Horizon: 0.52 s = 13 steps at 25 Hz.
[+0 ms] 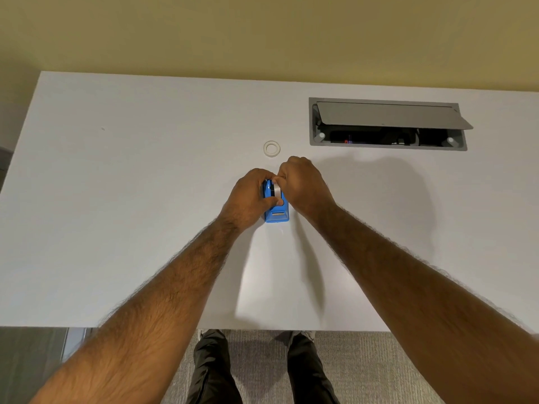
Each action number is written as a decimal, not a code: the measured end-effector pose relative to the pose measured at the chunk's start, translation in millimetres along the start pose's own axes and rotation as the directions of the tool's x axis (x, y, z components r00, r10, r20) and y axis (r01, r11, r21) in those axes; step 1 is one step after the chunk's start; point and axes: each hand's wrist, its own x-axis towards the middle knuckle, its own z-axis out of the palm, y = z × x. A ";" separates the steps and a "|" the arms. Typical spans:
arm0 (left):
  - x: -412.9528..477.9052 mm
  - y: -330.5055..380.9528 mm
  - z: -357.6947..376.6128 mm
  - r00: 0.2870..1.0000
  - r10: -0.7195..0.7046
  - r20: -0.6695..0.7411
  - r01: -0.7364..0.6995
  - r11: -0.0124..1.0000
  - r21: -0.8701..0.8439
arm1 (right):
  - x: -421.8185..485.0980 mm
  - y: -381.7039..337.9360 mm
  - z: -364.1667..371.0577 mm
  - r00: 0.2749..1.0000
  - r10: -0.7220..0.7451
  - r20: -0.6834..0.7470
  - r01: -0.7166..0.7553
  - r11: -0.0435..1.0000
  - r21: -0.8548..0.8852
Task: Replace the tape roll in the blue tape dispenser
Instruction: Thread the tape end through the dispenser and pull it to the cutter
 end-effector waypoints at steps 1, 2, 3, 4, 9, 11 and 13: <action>0.2 -0.3 0.6 1.000 -0.001 -0.001 0.001 1.000 0.003 | -0.5 0.0 0.2 1.000 0.002 -0.005 -0.002 1.000 0.000; 0.4 -0.9 1.1 1.000 -0.001 -0.002 0.001 1.000 0.007 | -0.7 -0.1 0.4 1.000 0.004 -0.011 -0.004 1.000 0.003; 0.5 -1.5 1.3 1.000 0.002 -0.004 -0.002 1.000 0.011 | -1.1 -0.4 0.6 1.000 0.005 -0.018 -0.005 1.000 0.007; 0.8 -2.0 1.7 1.000 0.005 -0.007 -0.005 1.000 0.016 | -1.1 -0.8 0.8 1.000 0.004 -0.023 -0.004 1.000 0.008; 1.8 -4.2 3.8 1.000 0.006 -0.013 -0.006 0.999 0.038 | -0.4 -2.6 1.2 0.999 0.029 -0.033 -0.029 1.000 -0.007; 1.7 -4.6 4.1 1.000 0.017 -0.015 -0.016 0.999 0.045 | 0.1 -4.8 1.6 0.999 0.043 -0.032 -0.044 0.999 -0.018; 1.3 -4.3 3.8 1.000 0.021 -0.015 -0.020 0.999 0.047 | 0.3 -6.6 0.7 0.998 0.058 -0.025 -0.059 0.998 -0.024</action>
